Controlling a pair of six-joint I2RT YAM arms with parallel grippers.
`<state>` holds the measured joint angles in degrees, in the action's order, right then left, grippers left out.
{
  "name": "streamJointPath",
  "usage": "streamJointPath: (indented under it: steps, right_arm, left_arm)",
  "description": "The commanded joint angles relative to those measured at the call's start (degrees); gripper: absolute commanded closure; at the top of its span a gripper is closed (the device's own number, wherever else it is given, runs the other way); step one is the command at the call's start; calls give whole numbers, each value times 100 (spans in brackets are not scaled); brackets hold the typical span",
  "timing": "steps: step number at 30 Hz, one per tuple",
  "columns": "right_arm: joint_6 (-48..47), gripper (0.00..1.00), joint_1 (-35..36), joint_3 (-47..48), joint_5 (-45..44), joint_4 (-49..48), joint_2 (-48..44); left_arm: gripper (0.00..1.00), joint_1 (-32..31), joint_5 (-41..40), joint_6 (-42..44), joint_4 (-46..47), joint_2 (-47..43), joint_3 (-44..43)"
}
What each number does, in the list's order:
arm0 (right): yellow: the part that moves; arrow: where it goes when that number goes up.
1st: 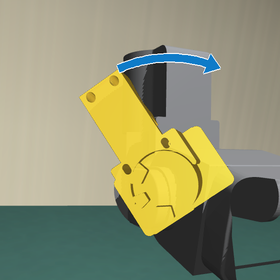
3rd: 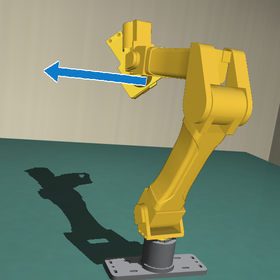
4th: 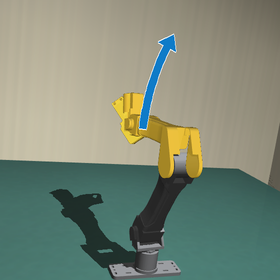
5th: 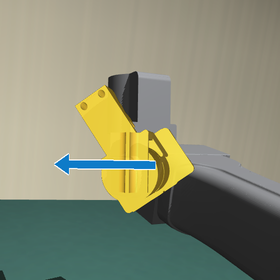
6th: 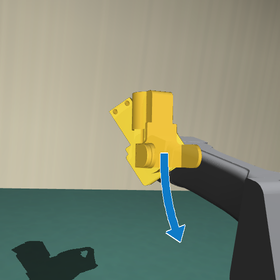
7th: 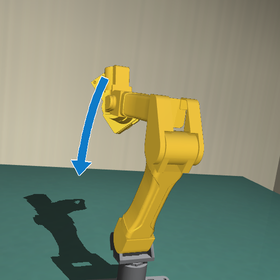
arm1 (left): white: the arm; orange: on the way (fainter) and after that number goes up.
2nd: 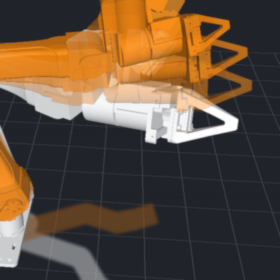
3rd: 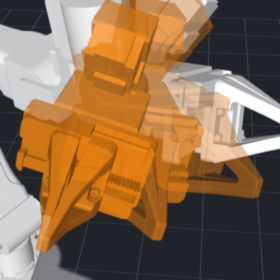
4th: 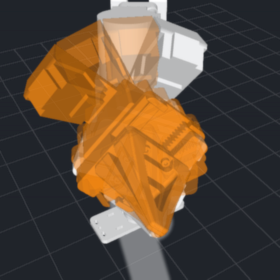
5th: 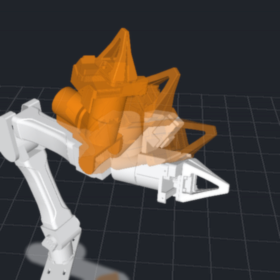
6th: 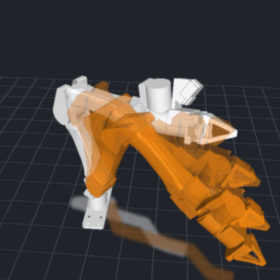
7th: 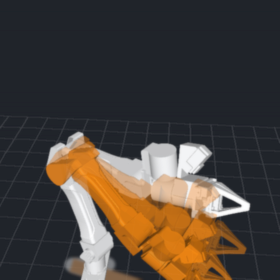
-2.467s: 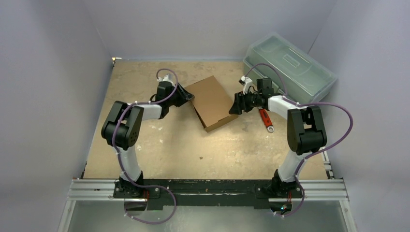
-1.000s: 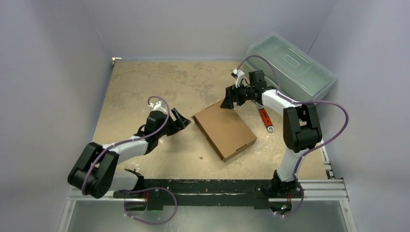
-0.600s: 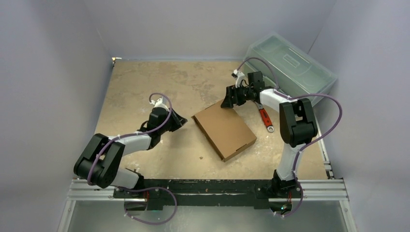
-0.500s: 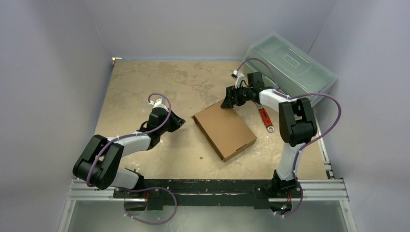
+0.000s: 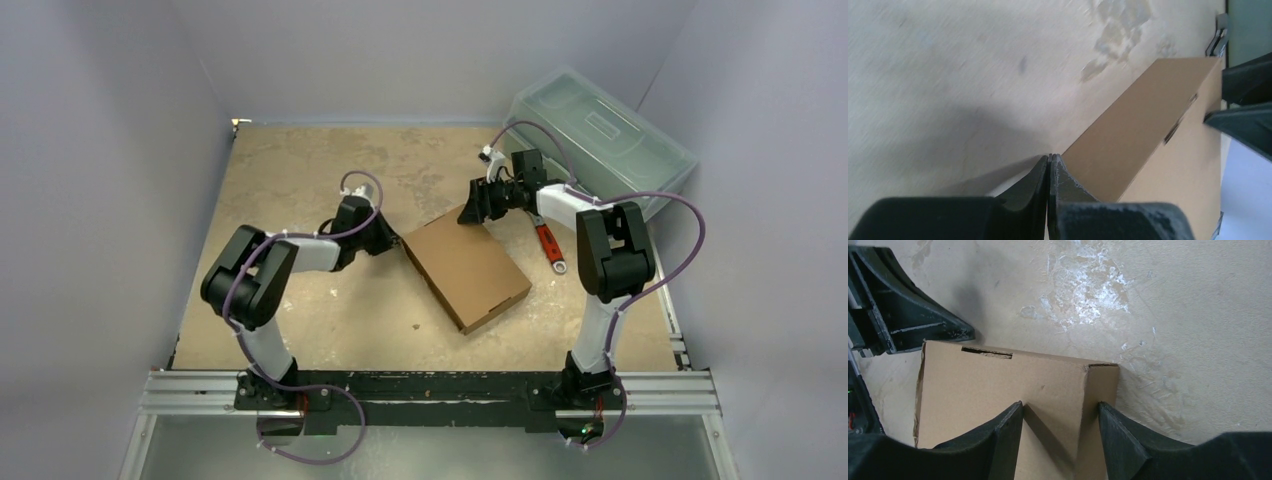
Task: Fold the paper box
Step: Close the paper box at the center of the board.
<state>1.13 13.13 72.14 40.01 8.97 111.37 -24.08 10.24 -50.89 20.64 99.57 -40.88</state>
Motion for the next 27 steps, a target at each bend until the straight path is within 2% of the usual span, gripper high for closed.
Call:
streamJointPath:
  steps: [1, 4, 11, 14, 18, 19, 21, 23, 24, 25, 27]
  right_arm:
    - [-291, 43, 116, 27, -78, 133, 145]
    - [-323, 43, 129, -4, -111, 137, 157]
    - [-355, 41, 190, -33, -228, 114, 166]
    - [-299, 37, 175, 3, -85, 66, 101]
    - [-262, 29, -19, 65, 55, 105, -157]
    - [-269, 26, -91, 67, 117, 109, -245]
    - [-357, 19, -131, 64, 201, 168, -418]
    - [-483, 13, -150, 49, 250, 262, -566]
    - [-537, 11, -164, 25, 291, 288, -647]
    - [-576, 9, -190, -12, 339, 318, -729]
    - [-671, 8, -274, -72, 343, 376, -868]
  left_arm:
    - [100, -244, 271, 480, -445, 355, -1161]
    - [100, -494, 104, 726, -934, 473, -1615]
    - [100, -838, -993, 693, -2391, 481, -2295]
    - [100, -853, -1735, 596, -2637, 157, -2198]
    - [98, -752, -2638, 464, -2643, -923, -1469]
    - [95, -711, -2626, 454, -2560, -1191, -1223]
    - [80, -666, -2397, 513, -2354, -1670, -746]
    - [71, -668, -1842, 633, -1862, -2101, -212]
    - [70, -667, -1465, 632, -1513, -2297, 132]
    - [73, -670, -1016, 560, -1193, -2458, 442]
    - [88, -711, -633, 322, -887, -2607, 905]
